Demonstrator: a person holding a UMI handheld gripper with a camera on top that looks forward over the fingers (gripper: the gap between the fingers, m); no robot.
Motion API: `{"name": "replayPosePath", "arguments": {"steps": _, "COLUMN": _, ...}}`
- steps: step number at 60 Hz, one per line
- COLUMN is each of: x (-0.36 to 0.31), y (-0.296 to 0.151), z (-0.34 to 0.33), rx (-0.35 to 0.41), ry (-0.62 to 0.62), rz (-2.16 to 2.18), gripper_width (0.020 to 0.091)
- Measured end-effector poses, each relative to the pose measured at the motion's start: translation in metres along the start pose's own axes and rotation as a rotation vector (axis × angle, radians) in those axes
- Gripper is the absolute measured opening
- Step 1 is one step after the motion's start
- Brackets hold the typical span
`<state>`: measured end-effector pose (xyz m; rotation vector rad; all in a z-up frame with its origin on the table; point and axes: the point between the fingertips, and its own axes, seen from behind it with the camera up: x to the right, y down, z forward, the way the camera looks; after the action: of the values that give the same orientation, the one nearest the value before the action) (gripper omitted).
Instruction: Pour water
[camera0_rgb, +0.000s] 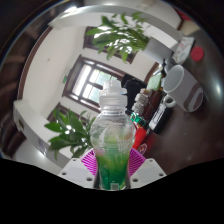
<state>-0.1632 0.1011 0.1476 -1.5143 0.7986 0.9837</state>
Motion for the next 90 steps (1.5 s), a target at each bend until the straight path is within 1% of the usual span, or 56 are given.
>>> {"name": "replayPosePath", "arguments": {"steps": 17, "x": 0.001, "y": -0.088, "z": 0.031, "rx": 0.138, "ry": -0.092, "rz": 0.598, "gripper_width": 0.0348}}
{"name": "replayPosePath", "arguments": {"steps": 26, "x": 0.0, "y": -0.119, "z": 0.036, "rx": 0.193, "ry": -0.161, "rz": 0.885, "gripper_width": 0.0348}}
{"name": "replayPosePath", "arguments": {"steps": 33, "x": 0.004, "y": -0.133, "z": 0.036, "rx": 0.225, "ry": -0.197, "rz": 1.027, "gripper_width": 0.035}}
{"name": "replayPosePath", "arguments": {"steps": 37, "x": 0.004, "y": -0.133, "z": 0.038, "rx": 0.215, "ry": -0.191, "rz": 1.055, "gripper_width": 0.0348}}
{"name": "replayPosePath", "arguments": {"steps": 44, "x": -0.001, "y": -0.124, "z": 0.04, "rx": 0.166, "ry": -0.175, "rz": 0.985, "gripper_width": 0.035}}
{"name": "replayPosePath", "arguments": {"steps": 49, "x": 0.0, "y": -0.111, "z": 0.04, "rx": 0.125, "ry": -0.119, "rz": 0.849, "gripper_width": 0.0351}}
{"name": "replayPosePath", "arguments": {"steps": 54, "x": 0.001, "y": -0.099, "z": 0.036, "rx": 0.073, "ry": -0.05, "rz": 0.53, "gripper_width": 0.0346}}
{"name": "replayPosePath", "arguments": {"steps": 58, "x": -0.006, "y": -0.101, "z": 0.036, "rx": 0.028, "ry": 0.007, "rz": 0.236, "gripper_width": 0.0348}}
{"name": "replayPosePath", "arguments": {"steps": 61, "x": -0.011, "y": -0.11, "z": 0.035, "rx": 0.015, "ry": 0.03, "rz": 0.011, "gripper_width": 0.035}}
{"name": "replayPosePath", "arguments": {"steps": 62, "x": -0.009, "y": -0.115, "z": 0.027, "rx": 0.038, "ry": 0.015, "rz": -0.063, "gripper_width": 0.0349}}
{"name": "replayPosePath", "arguments": {"steps": 63, "x": -0.016, "y": -0.121, "z": 0.03, "rx": 0.028, "ry": 0.039, "rz": -0.126, "gripper_width": 0.0348}}
{"name": "replayPosePath", "arguments": {"steps": 66, "x": -0.026, "y": -0.144, "z": 0.03, "rx": 0.05, "ry": 0.053, "rz": -0.324, "gripper_width": 0.0348}}
{"name": "replayPosePath", "arguments": {"steps": 70, "x": -0.032, "y": -0.176, "z": 0.025, "rx": 0.093, "ry": 0.095, "rz": -0.58, "gripper_width": 0.0359}}
{"name": "replayPosePath", "arguments": {"steps": 74, "x": -0.041, "y": -0.201, "z": 0.021, "rx": 0.097, "ry": 0.166, "rz": -0.815, "gripper_width": 0.0358}}
{"name": "replayPosePath", "arguments": {"steps": 76, "x": -0.043, "y": -0.214, "z": 0.018, "rx": 0.108, "ry": 0.188, "rz": -0.914, "gripper_width": 0.0357}}
{"name": "replayPosePath", "arguments": {"steps": 77, "x": -0.035, "y": -0.226, "z": 0.018, "rx": 0.126, "ry": 0.188, "rz": -0.96, "gripper_width": 0.0359}}
{"name": "replayPosePath", "arguments": {"steps": 78, "x": -0.038, "y": -0.229, "z": 0.016, "rx": 0.13, "ry": 0.218, "rz": -0.995, "gripper_width": 0.0359}}
{"name": "replayPosePath", "arguments": {"steps": 83, "x": -0.023, "y": -0.276, "z": 0.001, "rx": 0.186, "ry": 0.341, "rz": -1.119, "gripper_width": 0.0359}}
{"name": "replayPosePath", "arguments": {"steps": 84, "x": -0.008, "y": -0.291, "z": 0.0, "rx": 0.202, "ry": 0.355, "rz": -1.132, "gripper_width": 0.0358}}
{"name": "replayPosePath", "arguments": {"steps": 90, "x": 0.022, "y": -0.334, "z": -0.02, "rx": 0.256, "ry": 0.484, "rz": -1.151, "gripper_width": 0.0357}}
